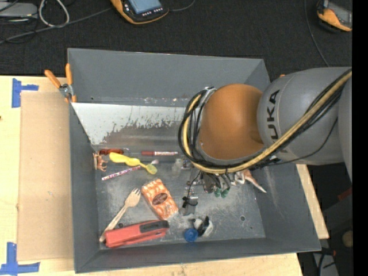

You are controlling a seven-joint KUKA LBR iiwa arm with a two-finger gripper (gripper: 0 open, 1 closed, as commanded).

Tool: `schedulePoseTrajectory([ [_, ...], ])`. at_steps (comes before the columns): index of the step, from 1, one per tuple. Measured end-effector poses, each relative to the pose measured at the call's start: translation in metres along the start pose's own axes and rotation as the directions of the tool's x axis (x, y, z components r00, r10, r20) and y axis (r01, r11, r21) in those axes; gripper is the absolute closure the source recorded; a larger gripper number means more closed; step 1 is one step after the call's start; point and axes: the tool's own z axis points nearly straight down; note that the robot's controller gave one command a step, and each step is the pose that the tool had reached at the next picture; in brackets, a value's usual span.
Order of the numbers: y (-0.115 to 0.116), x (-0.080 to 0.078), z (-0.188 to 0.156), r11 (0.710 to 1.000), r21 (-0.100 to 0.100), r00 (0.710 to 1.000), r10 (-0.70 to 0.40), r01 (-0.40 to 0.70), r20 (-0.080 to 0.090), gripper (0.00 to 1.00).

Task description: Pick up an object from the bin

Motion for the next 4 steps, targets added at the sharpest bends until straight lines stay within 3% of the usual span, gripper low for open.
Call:
schedulePoseTrajectory([
  [1, 0.007, 0.008, -0.02, 0.997, -0.001, 0.997, -0.072, 0.072, -0.001, 0.0],
  [2, 0.002, 0.003, 0.046, 0.999, 0.0, 0.999, 0.053, -0.053, 0.0, 0.0],
  [3, 0.016, 0.027, 0.07, 0.999, -0.002, 0.999, -0.041, 0.041, 0.008, 1.0],
  [4, 0.016, 0.027, 0.071, 0.999, -0.002, 0.999, -0.038, 0.038, 0.008, 0.0],
])
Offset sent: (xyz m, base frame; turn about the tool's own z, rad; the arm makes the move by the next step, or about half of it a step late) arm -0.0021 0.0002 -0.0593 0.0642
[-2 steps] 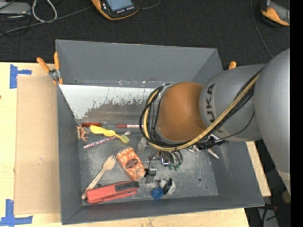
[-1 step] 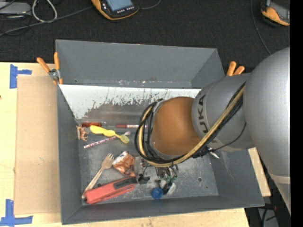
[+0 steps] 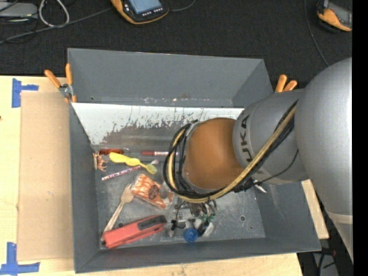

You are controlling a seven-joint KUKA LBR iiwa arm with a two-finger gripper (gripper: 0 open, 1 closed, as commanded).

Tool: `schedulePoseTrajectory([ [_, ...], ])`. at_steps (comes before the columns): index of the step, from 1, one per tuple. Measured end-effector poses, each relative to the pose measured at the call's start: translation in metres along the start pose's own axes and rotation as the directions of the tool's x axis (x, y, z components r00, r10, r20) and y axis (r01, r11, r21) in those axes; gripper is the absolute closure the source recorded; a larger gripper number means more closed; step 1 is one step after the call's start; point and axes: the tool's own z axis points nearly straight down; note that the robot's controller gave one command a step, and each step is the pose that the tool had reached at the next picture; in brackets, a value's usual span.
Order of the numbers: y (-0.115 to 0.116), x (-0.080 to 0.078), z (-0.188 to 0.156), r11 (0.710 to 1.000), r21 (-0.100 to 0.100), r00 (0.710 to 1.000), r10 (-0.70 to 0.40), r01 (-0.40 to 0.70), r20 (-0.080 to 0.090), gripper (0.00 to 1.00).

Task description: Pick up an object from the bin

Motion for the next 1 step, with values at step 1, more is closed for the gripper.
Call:
schedulePoseTrajectory([
  [1, 0.0, 0.0001, 0.0, 1.0, 0.0, 1.0, 0.001, -0.001, 0.0, 0.0],
])
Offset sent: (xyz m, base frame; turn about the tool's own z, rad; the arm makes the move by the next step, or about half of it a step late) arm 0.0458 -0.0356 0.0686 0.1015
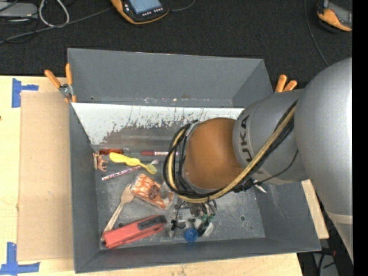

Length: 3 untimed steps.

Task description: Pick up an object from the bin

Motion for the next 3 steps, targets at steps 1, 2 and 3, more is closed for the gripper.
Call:
schedulePoseTrajectory([
  [1, -0.021, -0.025, -0.039, 0.998, -0.001, 0.998, 0.061, -0.061, -0.003, 0.0],
  [2, -0.021, -0.028, -0.049, 0.998, 0.0, 0.998, 0.062, -0.062, 0.003, 0.0],
  [3, -0.02, -0.03, -0.043, 0.999, 0.001, 0.999, 0.039, -0.039, 0.0, 0.0],
])
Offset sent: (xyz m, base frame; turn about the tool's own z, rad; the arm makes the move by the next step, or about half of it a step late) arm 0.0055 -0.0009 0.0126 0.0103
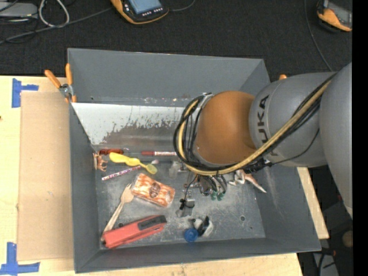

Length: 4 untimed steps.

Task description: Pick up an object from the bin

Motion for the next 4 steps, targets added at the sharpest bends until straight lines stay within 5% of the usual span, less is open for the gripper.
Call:
schedulePoseTrajectory([
  [2, 0.017, 0.036, 0.043, 1.0, -0.001, 1.0, 0.023, -0.023, -0.007, 0.0],
  [3, 0.053, 0.025, 0.05, 0.967, -0.002, 0.967, -0.255, 0.255, -0.002, 0.0],
  [4, 0.043, 0.039, 0.037, 1.0, 0.001, 1.0, 0.027, -0.027, -0.009, 1.0],
])
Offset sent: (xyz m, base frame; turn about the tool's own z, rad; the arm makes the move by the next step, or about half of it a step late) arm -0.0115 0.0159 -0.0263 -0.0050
